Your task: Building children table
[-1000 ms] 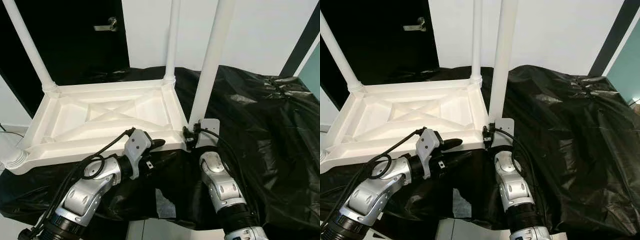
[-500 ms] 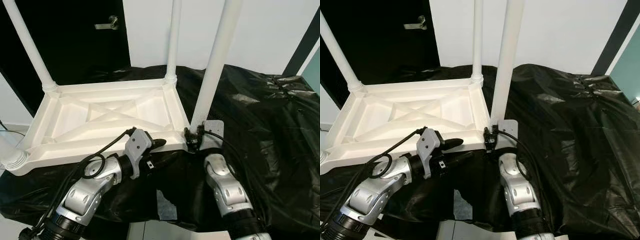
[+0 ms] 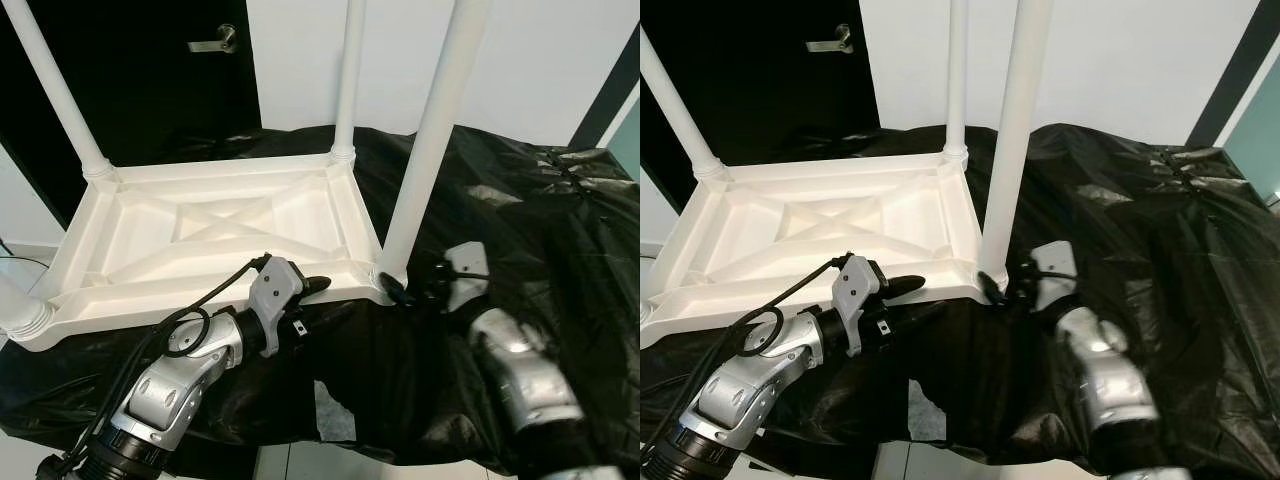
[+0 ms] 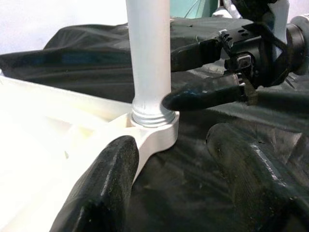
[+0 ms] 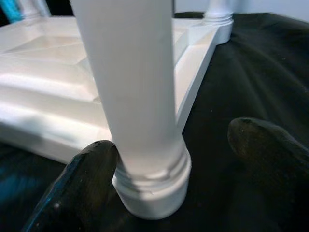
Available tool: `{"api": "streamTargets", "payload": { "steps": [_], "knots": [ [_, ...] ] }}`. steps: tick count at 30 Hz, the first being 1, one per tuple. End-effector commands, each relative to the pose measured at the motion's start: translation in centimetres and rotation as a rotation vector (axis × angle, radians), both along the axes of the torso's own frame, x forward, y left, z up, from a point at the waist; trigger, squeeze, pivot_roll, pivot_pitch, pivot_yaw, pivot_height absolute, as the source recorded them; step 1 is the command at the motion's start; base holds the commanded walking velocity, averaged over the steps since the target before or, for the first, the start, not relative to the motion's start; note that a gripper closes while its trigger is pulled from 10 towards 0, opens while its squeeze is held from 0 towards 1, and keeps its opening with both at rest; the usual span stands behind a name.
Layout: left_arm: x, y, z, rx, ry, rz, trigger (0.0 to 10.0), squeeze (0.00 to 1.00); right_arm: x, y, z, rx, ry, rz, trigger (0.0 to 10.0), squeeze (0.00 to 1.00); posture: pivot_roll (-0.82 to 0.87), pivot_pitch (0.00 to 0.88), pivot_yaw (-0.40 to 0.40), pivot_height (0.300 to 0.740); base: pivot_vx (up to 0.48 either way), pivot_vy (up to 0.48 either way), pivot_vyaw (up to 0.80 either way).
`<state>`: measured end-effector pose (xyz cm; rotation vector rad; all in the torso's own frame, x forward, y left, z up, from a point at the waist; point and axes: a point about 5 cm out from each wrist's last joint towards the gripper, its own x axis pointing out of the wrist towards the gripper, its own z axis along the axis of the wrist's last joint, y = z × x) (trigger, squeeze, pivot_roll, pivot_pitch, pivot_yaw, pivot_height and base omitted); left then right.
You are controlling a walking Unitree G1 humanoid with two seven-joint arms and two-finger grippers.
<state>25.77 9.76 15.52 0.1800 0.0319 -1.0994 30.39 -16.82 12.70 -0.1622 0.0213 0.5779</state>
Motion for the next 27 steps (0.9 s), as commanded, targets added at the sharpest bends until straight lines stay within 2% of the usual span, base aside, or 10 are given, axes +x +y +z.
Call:
{"api": "streamTargets", "payload": {
  "steps": [1, 6, 7, 8, 15, 16, 19, 20, 27],
  "knots": [
    [-0.3, -0.1, 0.1, 0.01, 0.0, -0.076, 10.0, 0.0, 0.8, -0.4, 0.5, 0.015, 0.004, 0.073, 10.0, 0.0, 0.04, 0.0, -0.052, 0.74, 0.0, 0.0, 0.0],
    [-0.2, 0.0, 0.2, 0.011, -0.004, -0.07, 10.0, 0.0, 1.5, -0.3, 1.0, -0.016, -0.013, 0.12, 10.0, 0.0, 0.05, 0.0, -0.055, 0.74, 0.0, 0.0, 0.0],
    [-0.1, 0.1, 0.2, 0.013, -0.009, -0.063, 10.0, 0.0, 2.5, 0.6, 1.3, -0.063, 0.003, 0.216, 10.0, 0.0, 0.06, 0.0, -0.06, 0.74, 0.0, 0.0, 0.0],
    [-0.1, 0.2, 0.3, 0.013, -0.011, -0.06, 10.0, 0.0, 2.8, 0.9, 1.3, -0.08, 0.015, 0.258, 10.0, 0.0, 0.06, 0.0, -0.06, 0.74, 0.0, 0.0, 0.0],
    [0.1, 0.3, 0.4, 0.013, -0.02, -0.048, 10.0, 0.0, 4.3, 2.2, 1.4, -0.157, 0.047, 0.394, 10.0, 0.0, 0.07, 0.0, -0.07, 0.74, 0.0, 0.0, 0.0],
    [0.1, 0.3, 0.4, 0.013, -0.022, -0.045, 10.0, 0.0, 4.5, 2.2, 1.4, -0.17, 0.047, 0.403, 1.9, 0.0, 0.08, 0.0, -0.074, 0.74, 0.0, 0.0, 0.0],
    [0.0, 0.3, 0.4, 0.013, -0.023, -0.043, 10.0, 0.0, 4.6, 2.2, 1.4, -0.177, 0.046, 0.408, 1.9, 0.0, 0.08, 0.0, -0.074, 0.74, 0.0, 0.0, 0.0],
    [0.0, 0.3, 0.4, 0.011, -0.024, -0.039, 10.0, 0.0, 4.7, 2.1, 1.4, -0.185, 0.052, 0.414, 0.0, 0.0, 0.08, 0.0, -0.077, 0.74, 0.0, 0.0, 0.0],
    [-0.2, 0.2, 0.2, 0.005, -0.013, -0.041, 10.0, 0.0, 4.7, 1.0, 0.9, -0.167, 0.1, 0.406, 0.0, 0.0, 0.06, 0.0, -0.07, 0.74, 0.0, 0.0, 0.0]
  ]
}}
